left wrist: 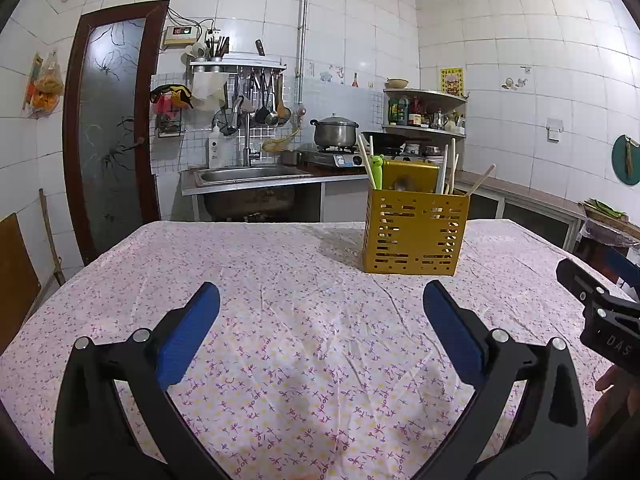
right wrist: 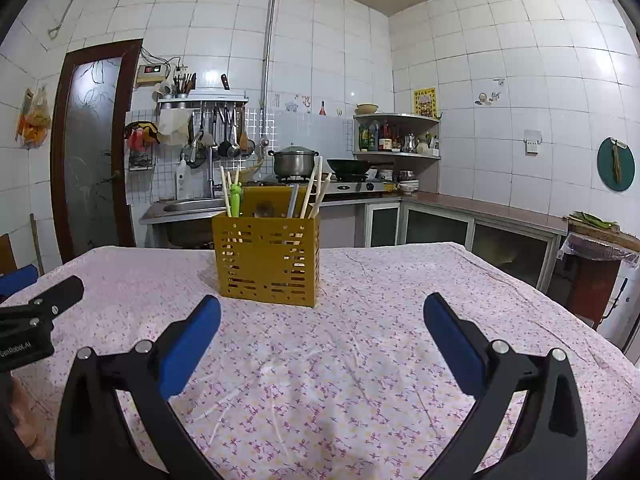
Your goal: Organize utensils
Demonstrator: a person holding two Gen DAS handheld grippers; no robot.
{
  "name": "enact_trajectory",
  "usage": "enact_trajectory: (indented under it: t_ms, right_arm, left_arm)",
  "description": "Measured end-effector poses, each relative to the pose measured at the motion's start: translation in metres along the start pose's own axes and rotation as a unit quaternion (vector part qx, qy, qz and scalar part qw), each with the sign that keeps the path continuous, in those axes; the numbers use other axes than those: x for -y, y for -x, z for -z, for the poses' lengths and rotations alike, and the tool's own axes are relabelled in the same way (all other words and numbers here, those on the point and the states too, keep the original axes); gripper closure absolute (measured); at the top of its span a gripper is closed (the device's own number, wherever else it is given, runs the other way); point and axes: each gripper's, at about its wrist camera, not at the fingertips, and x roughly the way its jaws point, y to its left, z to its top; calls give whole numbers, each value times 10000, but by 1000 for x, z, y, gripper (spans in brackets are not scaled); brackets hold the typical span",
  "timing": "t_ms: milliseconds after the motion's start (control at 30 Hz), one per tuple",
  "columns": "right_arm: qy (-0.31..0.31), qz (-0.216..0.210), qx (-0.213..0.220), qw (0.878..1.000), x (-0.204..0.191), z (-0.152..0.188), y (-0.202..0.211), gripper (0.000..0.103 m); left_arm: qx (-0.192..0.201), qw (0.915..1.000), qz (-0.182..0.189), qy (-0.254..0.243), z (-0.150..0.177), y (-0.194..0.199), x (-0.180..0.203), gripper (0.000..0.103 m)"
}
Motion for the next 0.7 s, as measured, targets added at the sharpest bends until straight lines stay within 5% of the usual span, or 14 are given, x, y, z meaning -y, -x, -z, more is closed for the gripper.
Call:
enact_trajectory:
  t_ms: [700]
  right_arm:
    - [-35, 49, 110, 9999, 4, 0, 9, 4]
  left_arm:
    - [189, 9997, -29, -177, 3, 8, 8, 5]
